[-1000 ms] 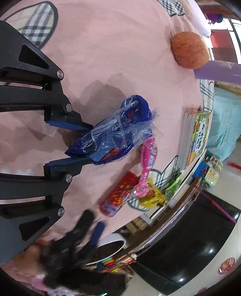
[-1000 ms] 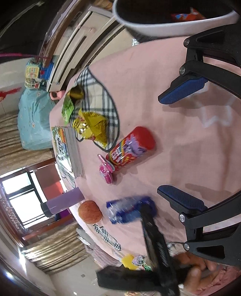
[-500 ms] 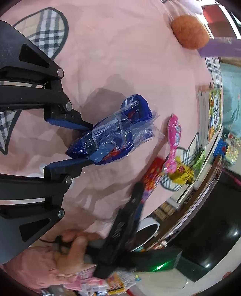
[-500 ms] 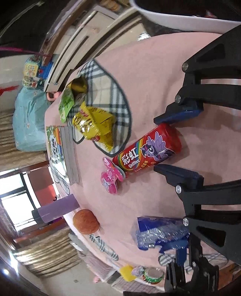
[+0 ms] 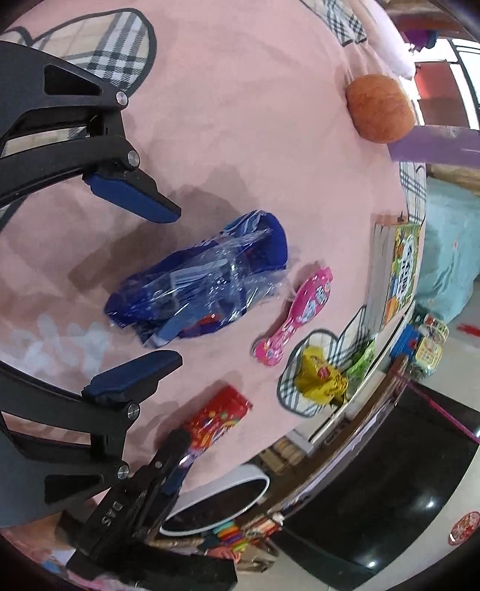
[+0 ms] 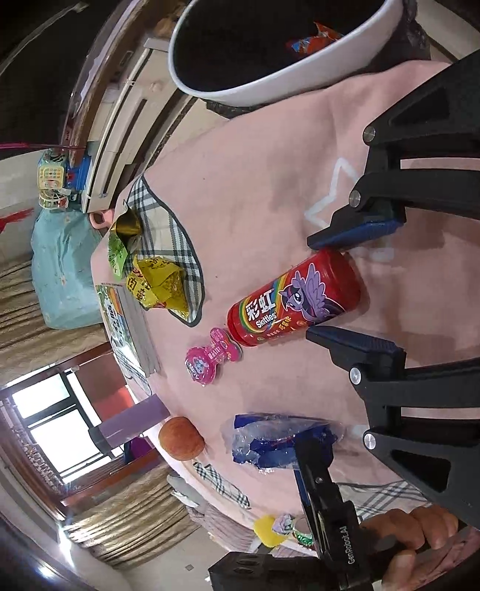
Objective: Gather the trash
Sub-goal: 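Grasp the blue plastic-wrapped bag with the left tool while the right tool grasps the red candy tube, then carry the blue bag and red candy tube toward the black trash bin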
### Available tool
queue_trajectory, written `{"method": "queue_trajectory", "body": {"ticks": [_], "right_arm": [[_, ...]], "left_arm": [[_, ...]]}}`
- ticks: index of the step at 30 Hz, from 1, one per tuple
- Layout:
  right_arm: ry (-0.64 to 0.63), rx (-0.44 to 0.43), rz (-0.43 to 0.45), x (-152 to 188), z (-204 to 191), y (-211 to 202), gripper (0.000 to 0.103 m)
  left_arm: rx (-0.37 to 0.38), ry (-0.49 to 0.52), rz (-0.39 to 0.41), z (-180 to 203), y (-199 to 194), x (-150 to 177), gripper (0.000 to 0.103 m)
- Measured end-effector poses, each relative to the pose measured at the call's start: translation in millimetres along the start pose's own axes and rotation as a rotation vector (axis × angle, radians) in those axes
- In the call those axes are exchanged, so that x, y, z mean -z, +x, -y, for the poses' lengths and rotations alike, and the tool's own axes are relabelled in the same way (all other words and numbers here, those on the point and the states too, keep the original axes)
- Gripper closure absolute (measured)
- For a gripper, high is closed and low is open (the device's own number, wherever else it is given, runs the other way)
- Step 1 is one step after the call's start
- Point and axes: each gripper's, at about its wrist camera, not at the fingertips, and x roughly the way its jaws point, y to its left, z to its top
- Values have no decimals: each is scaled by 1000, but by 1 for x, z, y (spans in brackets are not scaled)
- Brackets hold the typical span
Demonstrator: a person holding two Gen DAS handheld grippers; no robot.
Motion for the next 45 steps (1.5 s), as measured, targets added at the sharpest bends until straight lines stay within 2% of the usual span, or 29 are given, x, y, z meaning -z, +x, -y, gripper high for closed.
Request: {"method": "queue_trajectory", "body": {"ticks": [1, 2, 3, 8, 14, 16, 27, 45], "right_arm": [[-7, 2, -1, -1, -1, 2, 55], [-14, 3, -1, -2, -2, 4, 55], [-21, 7, -2, -3, -3, 6, 55], [-47, 18, -7, -1, -11, 12, 59], [-11, 25, 18, 8, -7, -2, 62], [14, 24, 40, 12, -3, -12, 68], [114, 40, 110, 38, 19, -61, 68], [191, 78, 217, 55, 51, -120, 68]], "left_arm": [[-9, 5, 6, 0, 2, 0, 51], [-9, 12, 3, 0, 3, 0, 60], [-6, 16, -3, -1, 5, 0, 75], [5, 49, 5, 4, 1, 6, 78], [49, 99, 0, 24, -9, 17, 79], [64, 111, -4, 31, -11, 19, 79], [140, 186, -11, 73, -23, 32, 79], [178, 329, -24, 144, -29, 45, 79]]}}
